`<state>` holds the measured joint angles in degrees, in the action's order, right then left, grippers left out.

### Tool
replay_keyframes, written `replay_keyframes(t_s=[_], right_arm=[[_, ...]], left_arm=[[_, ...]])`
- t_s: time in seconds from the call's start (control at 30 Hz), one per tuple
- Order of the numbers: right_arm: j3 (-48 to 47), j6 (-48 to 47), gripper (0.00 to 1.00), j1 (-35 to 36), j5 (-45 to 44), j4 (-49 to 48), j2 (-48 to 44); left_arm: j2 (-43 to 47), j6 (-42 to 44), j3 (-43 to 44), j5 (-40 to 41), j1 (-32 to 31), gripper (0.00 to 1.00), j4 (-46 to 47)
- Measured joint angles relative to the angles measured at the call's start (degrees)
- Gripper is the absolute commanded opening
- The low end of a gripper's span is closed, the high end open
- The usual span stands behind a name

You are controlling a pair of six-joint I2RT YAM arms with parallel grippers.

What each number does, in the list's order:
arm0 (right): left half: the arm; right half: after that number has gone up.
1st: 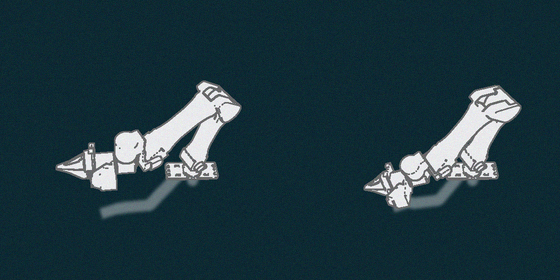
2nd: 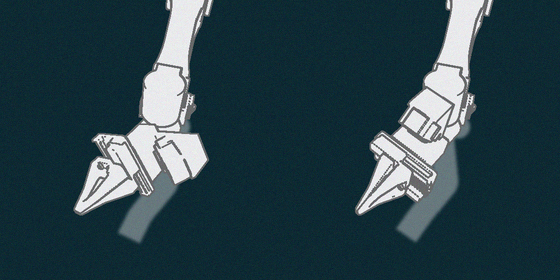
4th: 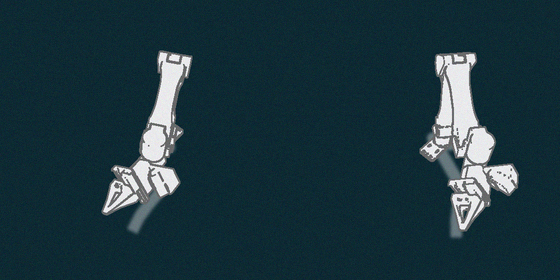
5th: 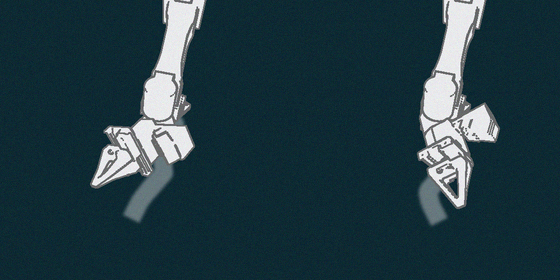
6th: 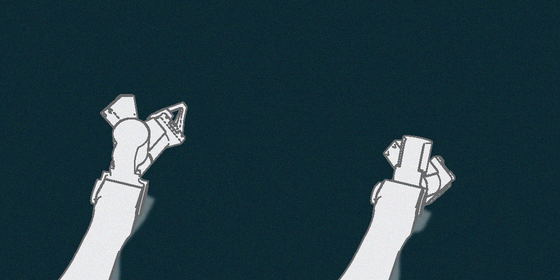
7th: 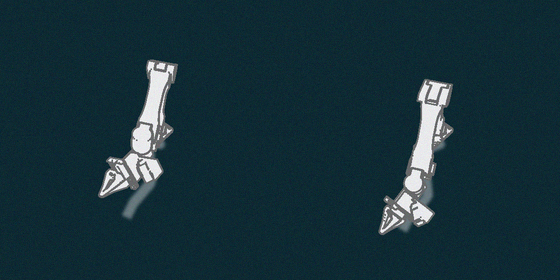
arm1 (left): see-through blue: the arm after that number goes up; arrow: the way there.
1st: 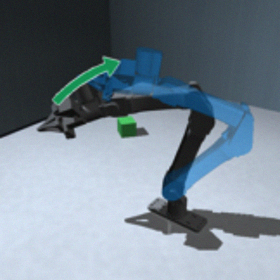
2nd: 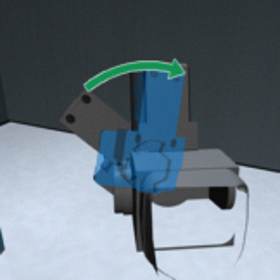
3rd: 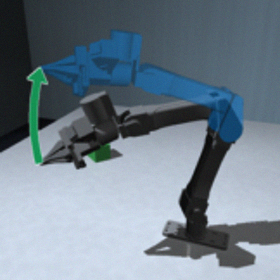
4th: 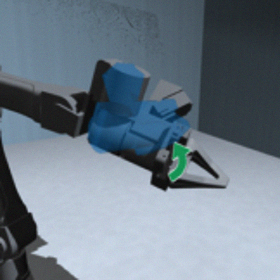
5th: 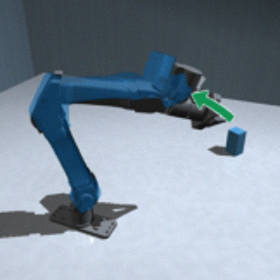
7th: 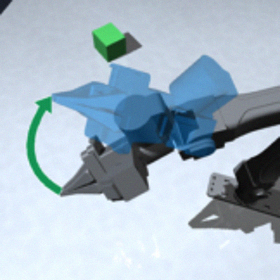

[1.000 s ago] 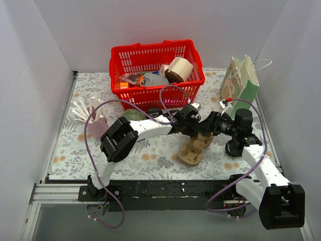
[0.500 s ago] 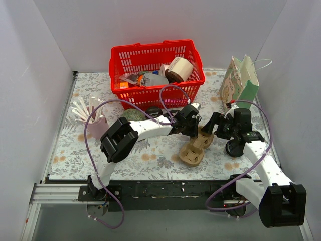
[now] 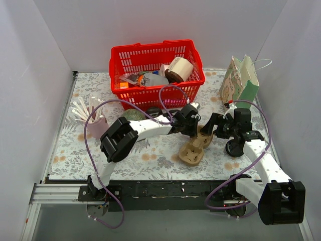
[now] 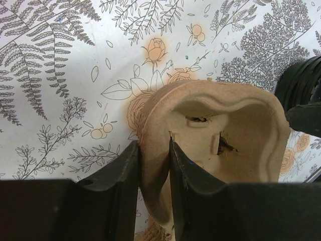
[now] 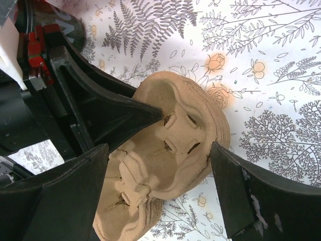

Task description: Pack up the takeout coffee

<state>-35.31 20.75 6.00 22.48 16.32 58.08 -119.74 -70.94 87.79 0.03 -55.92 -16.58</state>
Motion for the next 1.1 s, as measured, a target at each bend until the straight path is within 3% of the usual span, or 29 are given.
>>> replay_keyframes(t_s=[0.3,0.57,0.73,0.83,1.1], right_arm=[[1.4,-0.5,0.71,-0.5,2.1,-3.2,0.2],[2.3,2.8,0.56,-0.8,-1.3,-5.5,2.7],[3.2,5.1,0.54,-0.8,-2.8,-7.6,3.0],[3.3,7.0,0.48,-0.8,-3.3,-9.0,3.7],[7.1,13.0,0.48,-0.8,-1.9,-17.6,4.0]], left_arm=[[0.0,-0.1,0.0,0.2,0.3,0.0,-0.2],[0.2,-1.6,0.0,1.2,0.3,0.0,-0.8],[0.5,-3.5,-0.3,1.9,0.3,0.0,-0.9],[0.9,-5.9,-1.0,3.1,0.3,0.0,-0.8],[1.5,-12.0,-1.9,5.5,0.2,0.0,-1.5]])
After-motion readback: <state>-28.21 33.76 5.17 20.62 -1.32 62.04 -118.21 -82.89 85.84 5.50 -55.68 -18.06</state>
